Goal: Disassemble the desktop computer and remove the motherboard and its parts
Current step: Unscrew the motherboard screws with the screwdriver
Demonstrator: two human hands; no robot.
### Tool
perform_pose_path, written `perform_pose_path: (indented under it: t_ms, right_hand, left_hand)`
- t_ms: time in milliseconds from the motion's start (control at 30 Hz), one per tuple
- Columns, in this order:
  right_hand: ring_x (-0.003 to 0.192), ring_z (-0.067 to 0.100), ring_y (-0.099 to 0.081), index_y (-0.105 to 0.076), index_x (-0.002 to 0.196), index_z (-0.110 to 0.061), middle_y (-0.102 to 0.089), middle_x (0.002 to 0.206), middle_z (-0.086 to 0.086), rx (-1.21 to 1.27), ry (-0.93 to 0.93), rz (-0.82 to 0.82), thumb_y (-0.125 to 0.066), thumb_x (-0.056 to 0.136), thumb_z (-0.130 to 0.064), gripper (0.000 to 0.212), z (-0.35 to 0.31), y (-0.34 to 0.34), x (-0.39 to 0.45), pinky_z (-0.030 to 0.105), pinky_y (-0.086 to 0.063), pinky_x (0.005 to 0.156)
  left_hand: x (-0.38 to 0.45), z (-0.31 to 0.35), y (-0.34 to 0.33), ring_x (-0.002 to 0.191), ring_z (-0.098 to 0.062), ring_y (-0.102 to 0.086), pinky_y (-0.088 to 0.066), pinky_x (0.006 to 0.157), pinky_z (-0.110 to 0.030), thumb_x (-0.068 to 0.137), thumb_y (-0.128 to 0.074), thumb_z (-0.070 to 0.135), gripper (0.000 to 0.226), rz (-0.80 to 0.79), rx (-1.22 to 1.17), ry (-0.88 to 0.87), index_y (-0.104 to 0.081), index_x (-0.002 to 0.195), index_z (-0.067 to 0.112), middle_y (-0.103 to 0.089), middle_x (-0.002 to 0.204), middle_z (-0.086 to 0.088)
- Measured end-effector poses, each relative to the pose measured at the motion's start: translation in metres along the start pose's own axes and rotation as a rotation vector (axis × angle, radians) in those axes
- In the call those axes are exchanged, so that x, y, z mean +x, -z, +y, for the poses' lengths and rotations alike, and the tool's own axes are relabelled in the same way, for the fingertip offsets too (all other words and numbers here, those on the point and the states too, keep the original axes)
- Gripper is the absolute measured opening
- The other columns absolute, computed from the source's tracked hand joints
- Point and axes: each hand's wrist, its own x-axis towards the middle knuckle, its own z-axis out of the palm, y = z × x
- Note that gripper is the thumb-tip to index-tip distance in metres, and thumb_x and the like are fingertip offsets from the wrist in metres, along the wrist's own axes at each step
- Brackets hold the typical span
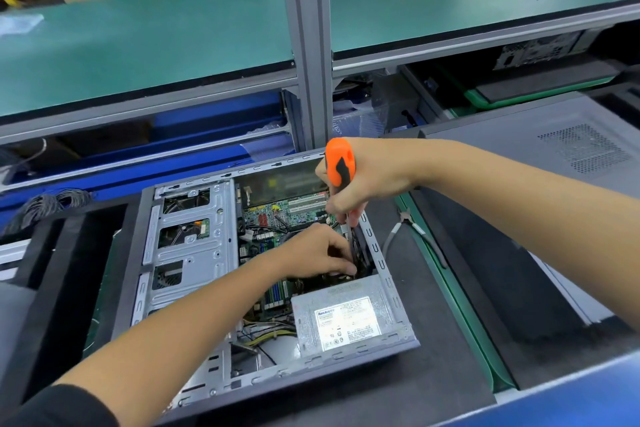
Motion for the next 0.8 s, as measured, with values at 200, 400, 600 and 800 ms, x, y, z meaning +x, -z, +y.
perform_pose_path:
  t_ms: [200, 400, 600, 800]
  right_hand:
    - [0.073, 0.025, -0.074, -0.062, 0.079, 0.008, -0.073, 0.085, 0.02, -0.007, 0.01, -0.116, -0.07, 0.086, 0.001, 0.013, -0.007, 0.004, 0.0, 0.028, -0.058, 0.065]
    - [0.075, 0.034, -0.072, -0.066, 0.079, 0.002, -0.07, 0.092, 0.026, 0.001, -0.011, -0.128, -0.072, 0.084, 0.001, 0.008, -0.011, 0.003, -0.007, 0.029, -0.059, 0.067]
    - [0.068, 0.027, -0.073, -0.067, 0.098, -0.003, -0.07, 0.087, 0.017, -0.007, -0.105, 0.08, -0.073, 0.085, -0.034, 0.034, -0.031, 0.01, -0.026, 0.031, -0.059, 0.059]
    - [0.049, 0.023, -0.069, -0.06, 0.071, -0.007, -0.068, 0.054, 0.009, -0.549, -0.317, 0.151, -0.055, 0.092, -0.045, 0.044, -0.064, 0.011, -0.028, 0.024, -0.049, 0.048]
  left_hand:
    - [-0.008, 0.01, 0.005, 0.084, 0.011, -0.057, -0.039, 0.077, -0.003, 0.086, -0.07, 0.014, 0.016, 0.069, -0.05, -0.021, -0.073, 0.101, 0.008, -0.065, 0.083, 0.027]
    - [-0.006, 0.015, -0.011, 0.069, 0.013, -0.058, -0.039, 0.066, -0.002, 0.083, -0.071, 0.004, 0.004, 0.199, -0.047, -0.003, -0.075, 0.083, 0.005, -0.063, 0.067, 0.026]
    - [-0.005, 0.02, -0.018, 0.065, 0.011, -0.06, -0.049, 0.066, -0.012, 0.082, -0.07, -0.001, 0.009, 0.257, -0.003, -0.013, -0.074, 0.075, 0.004, -0.064, 0.066, 0.02]
    - [-0.006, 0.024, -0.02, 0.064, 0.006, -0.061, -0.054, 0.07, -0.023, 0.083, -0.068, -0.001, 0.014, 0.273, -0.003, 0.014, -0.073, 0.073, 0.007, -0.066, 0.069, 0.009]
